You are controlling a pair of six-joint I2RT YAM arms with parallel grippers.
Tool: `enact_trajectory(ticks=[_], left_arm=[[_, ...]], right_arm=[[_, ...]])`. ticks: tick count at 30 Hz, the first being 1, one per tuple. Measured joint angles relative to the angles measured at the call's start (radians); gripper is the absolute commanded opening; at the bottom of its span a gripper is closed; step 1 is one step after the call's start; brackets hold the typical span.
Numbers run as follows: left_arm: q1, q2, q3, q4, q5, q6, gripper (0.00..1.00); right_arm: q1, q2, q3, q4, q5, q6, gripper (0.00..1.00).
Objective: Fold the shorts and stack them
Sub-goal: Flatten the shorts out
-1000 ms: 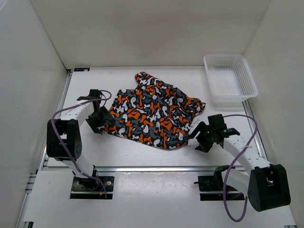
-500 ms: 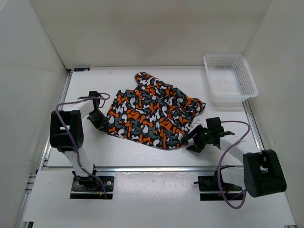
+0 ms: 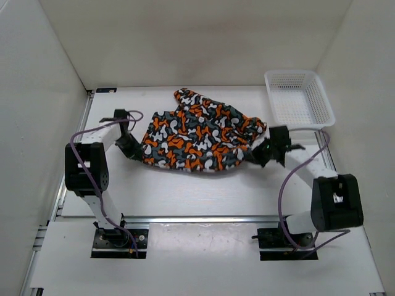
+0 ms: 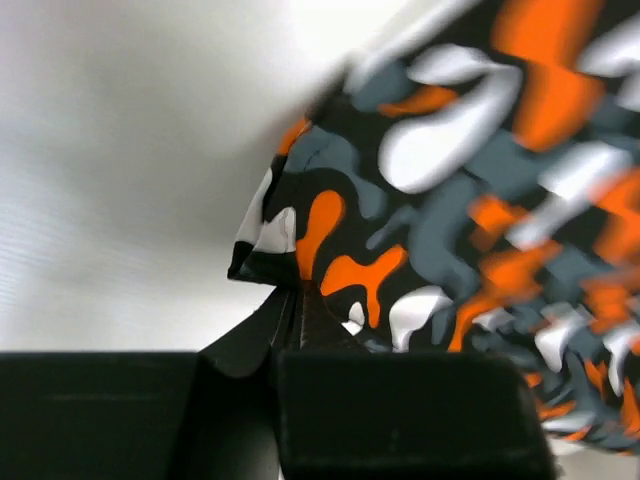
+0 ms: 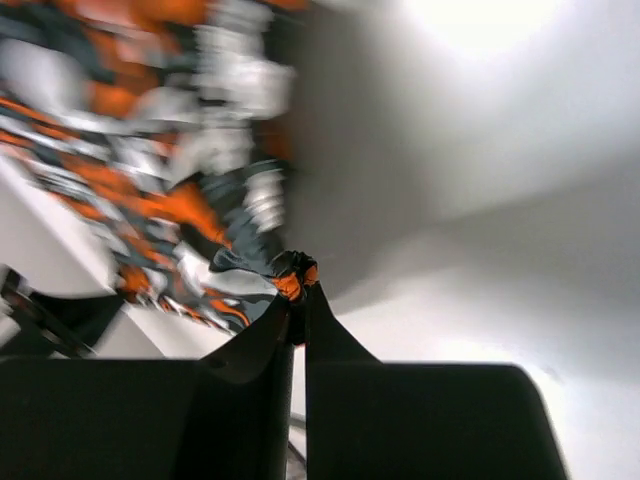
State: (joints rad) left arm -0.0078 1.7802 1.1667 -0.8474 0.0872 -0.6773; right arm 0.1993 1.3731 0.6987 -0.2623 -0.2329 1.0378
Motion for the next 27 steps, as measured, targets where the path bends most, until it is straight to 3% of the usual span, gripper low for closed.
enact_trajectory(ticks=[3,8,10,12,15,18,20,22,23,25,26,27], left_arm=[[-0.002,0.002,0.186,-0.051,0.032,-0.003,0.10],[-0.001,0.008,0.658,-0.127,0.053,-0.004,0.10],[0.001,-0.018,0.775,-0.136,0.053,-0.005,0.10],[0.002,-0.089,0.782,-0.140,0.053,-0.008,0.10],[0.003,-0.255,0.622,-0.121,0.049,-0.015,0.10],[0.004,-0.455,0.323,-0.096,0.045,-0.024,0.10],[0.001,-0.566,0.102,-0.106,0.048,-0.038,0.10],[-0.014,-0.633,-0.092,-0.096,0.061,-0.063,0.10],[-0.027,-0.644,-0.178,-0.103,0.068,-0.073,0.10],[-0.048,-0.627,-0.269,-0.113,0.071,-0.085,0.10],[-0.051,-0.617,-0.287,-0.116,0.070,-0.088,0.10],[-0.053,-0.609,-0.293,-0.118,0.066,-0.090,0.10]], right_arm=[[-0.053,0.117,0.285,-0.054,0.003,-0.052,0.00],[-0.074,0.252,0.792,-0.134,0.005,-0.160,0.00],[-0.070,0.220,0.865,-0.144,0.011,-0.207,0.00],[-0.058,0.146,0.849,-0.162,0.031,-0.254,0.00],[-0.013,-0.027,0.686,-0.184,0.079,-0.319,0.00],[0.052,-0.234,0.421,-0.248,0.134,-0.356,0.00],[0.071,-0.342,0.256,-0.291,0.161,-0.352,0.22],[0.069,-0.442,0.102,-0.356,0.183,-0.336,0.32],[0.064,-0.480,0.047,-0.388,0.190,-0.330,0.44],[0.046,-0.502,-0.006,-0.441,0.192,-0.319,0.55],[0.038,-0.491,-0.009,-0.447,0.186,-0.318,0.67],[0.029,-0.467,-0.006,-0.442,0.177,-0.321,0.69]])
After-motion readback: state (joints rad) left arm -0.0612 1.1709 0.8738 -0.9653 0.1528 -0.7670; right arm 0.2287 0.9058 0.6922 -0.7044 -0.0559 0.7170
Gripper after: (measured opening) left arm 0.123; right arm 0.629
